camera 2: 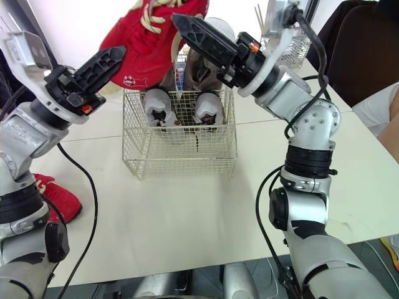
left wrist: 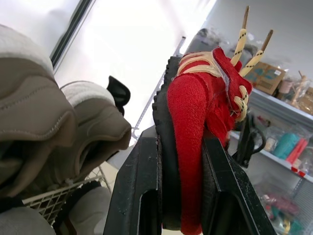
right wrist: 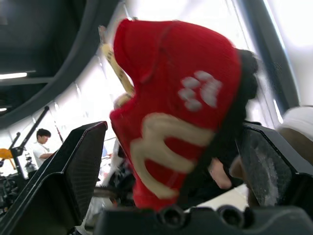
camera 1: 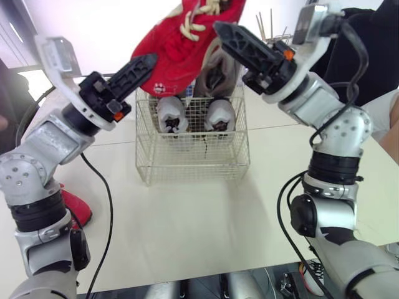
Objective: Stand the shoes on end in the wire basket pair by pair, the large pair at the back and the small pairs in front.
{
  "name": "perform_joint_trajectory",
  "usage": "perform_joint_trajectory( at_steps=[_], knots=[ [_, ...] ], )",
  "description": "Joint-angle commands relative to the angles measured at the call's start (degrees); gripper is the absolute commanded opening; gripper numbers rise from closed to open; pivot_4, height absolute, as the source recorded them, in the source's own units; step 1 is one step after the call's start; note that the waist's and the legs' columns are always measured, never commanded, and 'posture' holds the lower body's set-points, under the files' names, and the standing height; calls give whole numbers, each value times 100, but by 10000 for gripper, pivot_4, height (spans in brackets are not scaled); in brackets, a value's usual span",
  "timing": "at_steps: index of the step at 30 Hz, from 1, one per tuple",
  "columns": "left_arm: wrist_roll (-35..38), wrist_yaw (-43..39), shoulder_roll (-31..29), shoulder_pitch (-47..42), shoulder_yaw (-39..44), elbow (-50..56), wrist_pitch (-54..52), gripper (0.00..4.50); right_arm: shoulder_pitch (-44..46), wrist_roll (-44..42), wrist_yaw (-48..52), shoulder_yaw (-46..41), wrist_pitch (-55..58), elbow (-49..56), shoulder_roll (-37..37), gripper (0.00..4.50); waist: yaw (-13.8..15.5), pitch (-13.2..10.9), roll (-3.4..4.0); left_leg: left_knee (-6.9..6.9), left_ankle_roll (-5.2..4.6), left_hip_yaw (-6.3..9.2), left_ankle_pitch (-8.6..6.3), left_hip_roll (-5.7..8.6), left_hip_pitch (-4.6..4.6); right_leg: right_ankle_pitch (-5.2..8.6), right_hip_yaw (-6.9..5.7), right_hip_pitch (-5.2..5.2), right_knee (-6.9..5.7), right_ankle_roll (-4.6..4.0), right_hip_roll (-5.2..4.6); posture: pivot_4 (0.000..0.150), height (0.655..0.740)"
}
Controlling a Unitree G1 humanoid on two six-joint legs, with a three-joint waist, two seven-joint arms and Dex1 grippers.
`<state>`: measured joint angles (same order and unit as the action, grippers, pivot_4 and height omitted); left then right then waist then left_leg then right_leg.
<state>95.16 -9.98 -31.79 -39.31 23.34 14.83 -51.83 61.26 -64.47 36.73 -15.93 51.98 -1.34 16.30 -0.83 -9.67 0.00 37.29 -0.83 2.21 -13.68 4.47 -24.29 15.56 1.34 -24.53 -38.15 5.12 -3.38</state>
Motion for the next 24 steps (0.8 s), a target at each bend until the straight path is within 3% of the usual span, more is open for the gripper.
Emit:
perform_joint_trajectory(
  at_steps=[1,6,7,10,15,17,24],
  knots=[
    [158,24,-43,-20,2,220,209,3305,259,-39,57,66,-172,100,-90,44441,1,0,0,0,0,0,0,0,0,0,0,0,0,0,0,1500,7400],
    [141,60,-49,47,-77,272,311,3305,355,100,122,233,-260,-12,-180,44441,2,0,0,0,-8,0,-4,0,0,0,0,0,0,0,0,1500,7400],
    [139,64,-49,56,-90,283,328,3305,358,126,131,263,-270,-20,-179,42173,2,0,0,0,-8,0,-5,0,0,0,0,0,0,0,0,1500,7400],
    [102,54,-45,87,-147,305,382,3305,346,256,190,374,-332,-17,-168,32265,5,0,0,0,-7,0,-4,0,0,0,0,0,1,0,0,1500,7400],
    [25,12,-107,175,-215,368,400,3305,368,344,203,384,-395,-4,-183,8854,1,0,0,-2,-7,0,-4,0,0,0,0,0,1,0,0,1500,7400],
    [33,3,-187,244,-248,387,352,3305,385,396,221,404,-414,11,-119,6270,-4,0,0,-3,-7,0,-4,0,0,0,0,-1,1,0,0,1500,7400],
    [-216,-575,-1056,732,-256,549,-97,35550,500,916,797,706,-484,30,534,6269,-13,-1,1,-10,-18,0,-10,0,-1,0,1,-5,4,-1,1,1500,7400]
  ],
)
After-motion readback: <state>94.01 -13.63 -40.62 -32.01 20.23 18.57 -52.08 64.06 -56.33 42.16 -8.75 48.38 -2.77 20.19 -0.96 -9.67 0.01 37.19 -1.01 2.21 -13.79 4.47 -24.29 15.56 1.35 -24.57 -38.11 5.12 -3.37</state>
